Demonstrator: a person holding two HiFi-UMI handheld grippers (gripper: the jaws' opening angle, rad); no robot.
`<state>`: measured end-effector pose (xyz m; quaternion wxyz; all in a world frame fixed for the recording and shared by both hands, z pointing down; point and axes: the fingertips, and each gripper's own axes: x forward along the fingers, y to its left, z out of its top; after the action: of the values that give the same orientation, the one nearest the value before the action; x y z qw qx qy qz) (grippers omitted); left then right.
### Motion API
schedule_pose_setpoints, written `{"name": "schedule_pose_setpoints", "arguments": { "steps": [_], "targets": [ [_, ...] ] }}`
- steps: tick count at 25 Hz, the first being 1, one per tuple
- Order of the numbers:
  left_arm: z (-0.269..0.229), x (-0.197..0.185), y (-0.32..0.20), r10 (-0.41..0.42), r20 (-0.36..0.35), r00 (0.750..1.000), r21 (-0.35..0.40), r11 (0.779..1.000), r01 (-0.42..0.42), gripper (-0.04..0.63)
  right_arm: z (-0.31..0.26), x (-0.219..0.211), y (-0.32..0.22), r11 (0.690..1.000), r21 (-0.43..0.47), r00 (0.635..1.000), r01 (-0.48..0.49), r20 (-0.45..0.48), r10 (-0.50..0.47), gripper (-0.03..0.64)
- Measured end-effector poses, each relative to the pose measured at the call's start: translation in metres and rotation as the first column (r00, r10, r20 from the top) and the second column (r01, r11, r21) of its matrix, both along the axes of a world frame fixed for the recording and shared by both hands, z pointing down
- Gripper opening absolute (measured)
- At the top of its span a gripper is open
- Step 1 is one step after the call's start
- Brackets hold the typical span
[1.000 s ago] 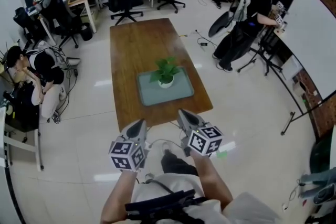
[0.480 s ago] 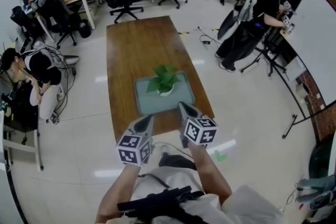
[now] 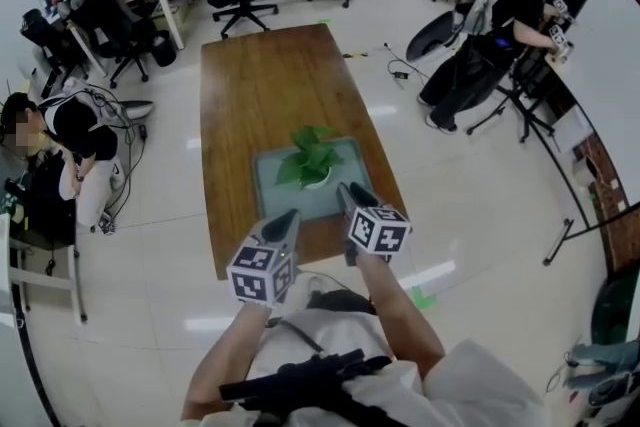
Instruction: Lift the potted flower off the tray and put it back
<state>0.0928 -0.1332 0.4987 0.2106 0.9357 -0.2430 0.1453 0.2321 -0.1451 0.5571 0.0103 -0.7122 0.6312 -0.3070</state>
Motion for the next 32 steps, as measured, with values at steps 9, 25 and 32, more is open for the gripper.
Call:
{"name": "schedule_pose_setpoints", "arguments": {
  "steps": [9, 25, 32],
  "targets": [
    [0.019, 0.026, -0.007, -0.009, 0.021, 1.0, -0.022, 1.0, 0.01, 0.0, 0.073, 0.017, -0.042, 0.992, -0.124, 1.0, 0.018, 0.021, -0.015, 0.161],
    [0.027, 0.038, -0.031, -0.064, 0.038, 0.997, -0.021, 0.998, 0.064, 0.002, 0.121, 0.021, -0.076, 0.981, -0.19, 0.988, -0.044, 0.137, 0.07, 0.158],
    [0.027, 0.039, -0.035, -0.073, 0.044, 0.996, -0.019, 0.997, 0.074, 0.002, 0.118, 0.026, -0.084, 0.976, -0.211, 0.995, -0.051, 0.078, 0.069, 0.083]
  ]
}}
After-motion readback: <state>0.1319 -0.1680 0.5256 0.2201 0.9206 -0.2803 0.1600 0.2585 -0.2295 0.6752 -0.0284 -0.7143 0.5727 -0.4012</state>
